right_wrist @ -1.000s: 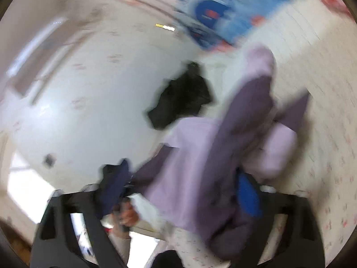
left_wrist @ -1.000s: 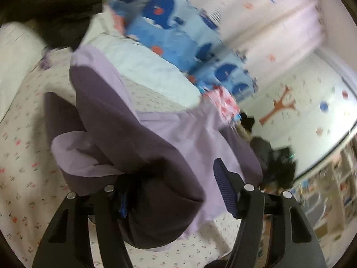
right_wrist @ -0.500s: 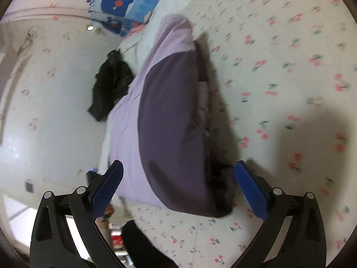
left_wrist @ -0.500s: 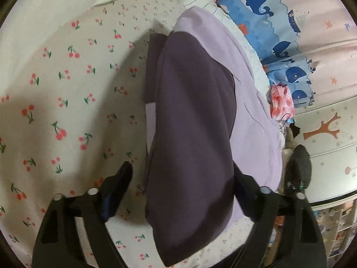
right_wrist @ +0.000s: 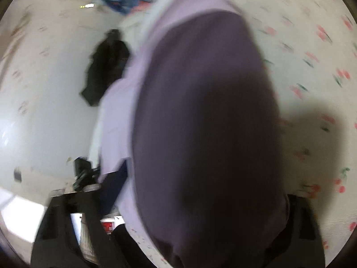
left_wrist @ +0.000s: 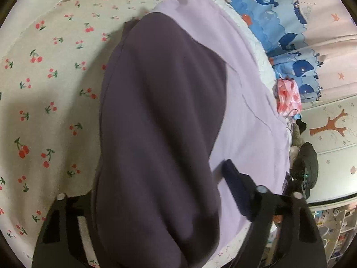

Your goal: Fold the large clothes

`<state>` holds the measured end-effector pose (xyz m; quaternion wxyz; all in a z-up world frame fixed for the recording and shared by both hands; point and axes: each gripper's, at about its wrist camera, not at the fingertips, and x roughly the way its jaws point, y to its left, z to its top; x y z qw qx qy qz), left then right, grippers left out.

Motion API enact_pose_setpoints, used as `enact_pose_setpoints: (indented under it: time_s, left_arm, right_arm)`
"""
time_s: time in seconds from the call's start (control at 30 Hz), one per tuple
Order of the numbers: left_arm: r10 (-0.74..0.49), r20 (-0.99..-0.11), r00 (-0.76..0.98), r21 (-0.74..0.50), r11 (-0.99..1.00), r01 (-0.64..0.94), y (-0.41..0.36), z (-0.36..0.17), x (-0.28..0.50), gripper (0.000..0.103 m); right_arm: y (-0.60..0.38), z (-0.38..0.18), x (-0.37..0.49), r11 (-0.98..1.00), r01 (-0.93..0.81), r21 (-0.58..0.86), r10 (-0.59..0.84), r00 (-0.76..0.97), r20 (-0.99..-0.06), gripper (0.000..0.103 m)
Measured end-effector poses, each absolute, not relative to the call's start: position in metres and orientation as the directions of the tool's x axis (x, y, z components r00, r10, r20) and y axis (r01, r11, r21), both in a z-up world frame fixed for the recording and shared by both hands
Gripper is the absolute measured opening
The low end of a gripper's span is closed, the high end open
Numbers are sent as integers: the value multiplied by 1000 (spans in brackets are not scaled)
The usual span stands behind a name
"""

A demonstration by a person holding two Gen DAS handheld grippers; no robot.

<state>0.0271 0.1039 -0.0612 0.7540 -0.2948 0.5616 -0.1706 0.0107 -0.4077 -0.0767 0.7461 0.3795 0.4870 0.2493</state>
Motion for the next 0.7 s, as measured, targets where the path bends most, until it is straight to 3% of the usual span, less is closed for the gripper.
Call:
enact_pose_setpoints:
  time_s: [0.07,0.13,0.2,0.27,0.43,0.47,0.53,0.6,0.63,0.7]
  left_arm:
    - [-647,-677,349,-687,726,14,92,-39,29,74]
    - [-705,-598,381,-730,676,105,79,-13,32,65]
    - [-759,-521,390,-753,624,208,53,22,34,57]
    - [-789,-482,381,-750,596,286,27,45,34,56]
    - [-830,-450,328,-749,551,367,-15,54,36,53]
    - [-826,-466,318,-752,559,350,-18,40,38,53]
    - [-779,-545,309,-725,623,294,-19,11,45,53]
    - [-692,-682,237,-675,720,162,-12,-46,52,53]
    - [-687,-695,210,-679,724,121,-6,-63,53,65]
    - [-730,-655,197,-737,674,50,11,-83,43,72]
  right_arm:
    - [-407,-48,3,563,-104,820,759,457,-463,52]
    - [-402,-15,-1,580,-185,793,757,483,-441,44]
    - [-398,15,-6,588,-242,772,758,498,-421,41]
    - [-399,49,-14,602,-292,743,750,527,-401,40]
    - [-456,97,-52,634,-303,712,688,642,-340,40]
    - [-478,92,-66,659,-264,704,650,672,-357,40]
    - [-508,68,-77,712,-156,684,573,692,-439,50]
    - [-545,14,-83,750,47,659,490,630,-603,62]
    - [-563,-13,-88,761,153,631,450,577,-682,62]
    - [-593,-56,-107,671,260,695,500,534,-682,62]
